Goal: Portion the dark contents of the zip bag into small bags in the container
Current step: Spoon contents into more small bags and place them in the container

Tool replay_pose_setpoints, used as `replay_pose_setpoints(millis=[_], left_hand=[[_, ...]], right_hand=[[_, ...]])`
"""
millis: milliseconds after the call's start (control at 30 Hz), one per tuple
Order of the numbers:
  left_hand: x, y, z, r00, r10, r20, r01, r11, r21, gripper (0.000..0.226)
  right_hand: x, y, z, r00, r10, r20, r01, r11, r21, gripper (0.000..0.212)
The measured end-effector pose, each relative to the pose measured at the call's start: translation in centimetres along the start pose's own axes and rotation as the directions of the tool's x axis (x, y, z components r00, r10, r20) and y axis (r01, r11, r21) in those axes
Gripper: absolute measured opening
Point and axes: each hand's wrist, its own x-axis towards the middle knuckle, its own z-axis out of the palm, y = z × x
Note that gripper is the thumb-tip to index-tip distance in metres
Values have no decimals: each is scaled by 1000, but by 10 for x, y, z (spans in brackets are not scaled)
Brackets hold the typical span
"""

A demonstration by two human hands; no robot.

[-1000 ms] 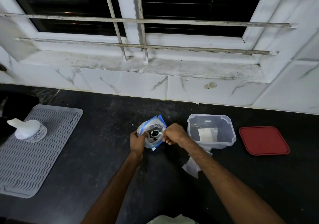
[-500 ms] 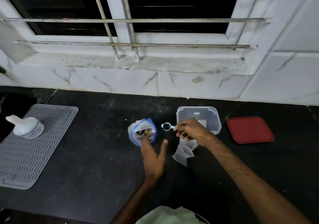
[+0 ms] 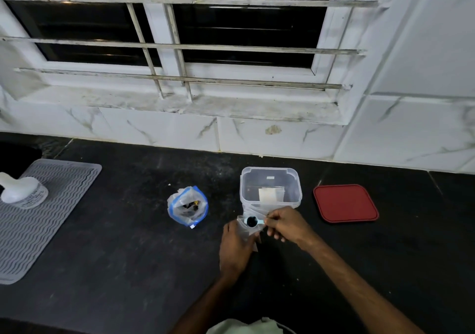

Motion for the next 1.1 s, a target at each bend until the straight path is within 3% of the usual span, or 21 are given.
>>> replay_pose_setpoints(millis=[133,267,333,400,500,700,767,967,1100], left_hand=[[-2,-1,-2,1000,21,11,-21,999,-28,51],[-4,0,-1,999,28,27,-26,998,-64,48],[-5,2,-1,999,17,35,-13,994,-108,45],[-4,3,-1,999,7,38,-2,991,-137,43],[-2,-1,-4,999,15,52,-9,992,-122,46],[1,-12,-10,995,42,89,-34,996,-84,56],[2,-16,-14,994,26,108,-12,992,-127,57],[3,-29,-34,995,13,96,11,969,-247,63],[11,-49,-68,976,-126,-178,62,943,-328,37]], right_hand=[[3,2,11,979,-167,-120,129,953,-274,17],[0,0,26,901,-419,-110,295,779,-554,13],[-1,-1,32,881,-467,-76,325,714,-620,17],[-1,2,35,878,-467,-101,316,726,-610,19],[0,4,35,890,-411,-196,272,825,-495,15],[2,3,26,923,-175,-342,174,984,-35,2],[2,4,22,945,-54,-323,109,982,155,5],[3,-6,16,956,106,-274,37,882,470,8],[-1,-39,31,980,97,-172,17,827,563,7]])
